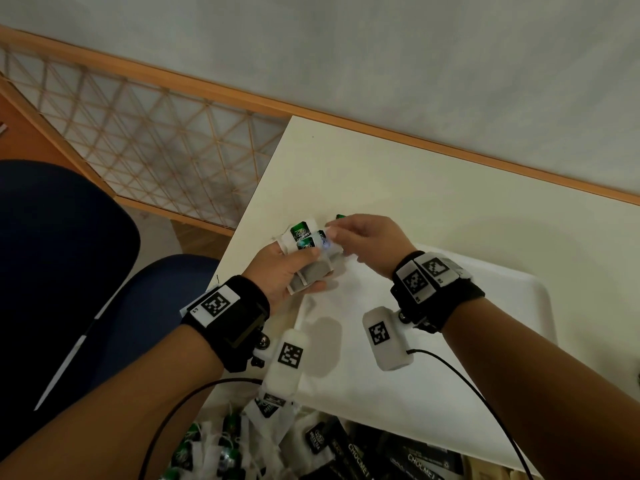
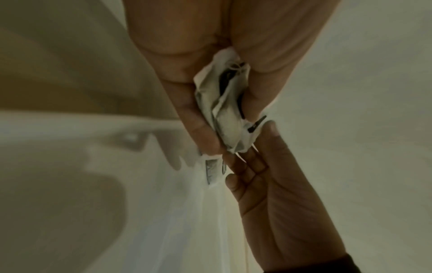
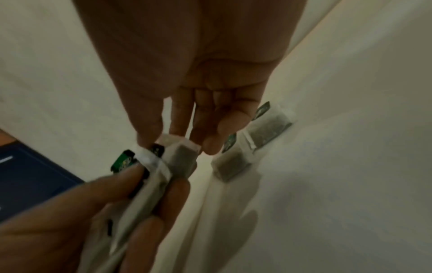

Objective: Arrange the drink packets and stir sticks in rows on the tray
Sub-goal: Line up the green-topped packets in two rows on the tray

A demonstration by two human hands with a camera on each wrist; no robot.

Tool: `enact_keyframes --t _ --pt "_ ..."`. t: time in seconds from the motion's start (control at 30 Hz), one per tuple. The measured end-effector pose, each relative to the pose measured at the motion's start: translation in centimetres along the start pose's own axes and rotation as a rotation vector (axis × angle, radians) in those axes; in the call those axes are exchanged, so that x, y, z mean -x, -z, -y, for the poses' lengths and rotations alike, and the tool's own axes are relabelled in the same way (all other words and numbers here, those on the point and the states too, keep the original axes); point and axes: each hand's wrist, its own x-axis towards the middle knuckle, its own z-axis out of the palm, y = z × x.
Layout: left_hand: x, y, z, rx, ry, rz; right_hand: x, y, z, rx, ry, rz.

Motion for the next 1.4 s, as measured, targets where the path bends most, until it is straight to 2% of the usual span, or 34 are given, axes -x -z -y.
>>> enact_keyframes --t 0.07,0.23,0.37,0.43,0.63,0.73,0.9,1.03,1.3,1.4 --pt "0.2 -0.3 0.0 0.003 0.003 0.012 0.4 -0.1 -0.2 -0.025 -0.006 0.012" --pt "0.4 -0.4 -0.4 -0.035 -0.014 -0.035 0.8 1.3 -0.6 -0.087 -0.027 -0.061" --pt "0.6 -0.7 -0.5 -0.042 -0.017 -0.018 1.3 1.3 -0.8 0.038 0.013 0.034" --pt "0.5 -0.8 -0.4 -0.049 -0.024 -0.019 1.4 1.3 -0.5 0.063 0.022 0.021" --pt "0.1 -0.2 -0.4 -0.008 -0.031 -0.129 1.6 2.6 -1.6 0.127 -0.076 -0.024" --pt "0.1 0.2 -0.4 0.023 -0.001 -0.136 1.3 2.9 -2.4 0.104 -0.129 -0.018" --pt "-0.1 0.1 -0.1 0.006 0.01 -0.108 -0.1 3.6 -3.3 0.106 -0.174 -0.142" --pt "-0.3 0.0 0.2 -0.047 -0.007 -0.063 -0.8 3.9 -3.8 0.146 -0.164 -0.195" --pt "-0.2 -0.4 0.6 -0.078 -0.032 -0.063 -0.9 3.9 -4.2 0.227 -0.098 -0.28" --pt "0.0 -0.6 0.6 -0.062 -0.026 -0.054 -0.1 3.4 -3.2 0.124 -0.043 -0.292"
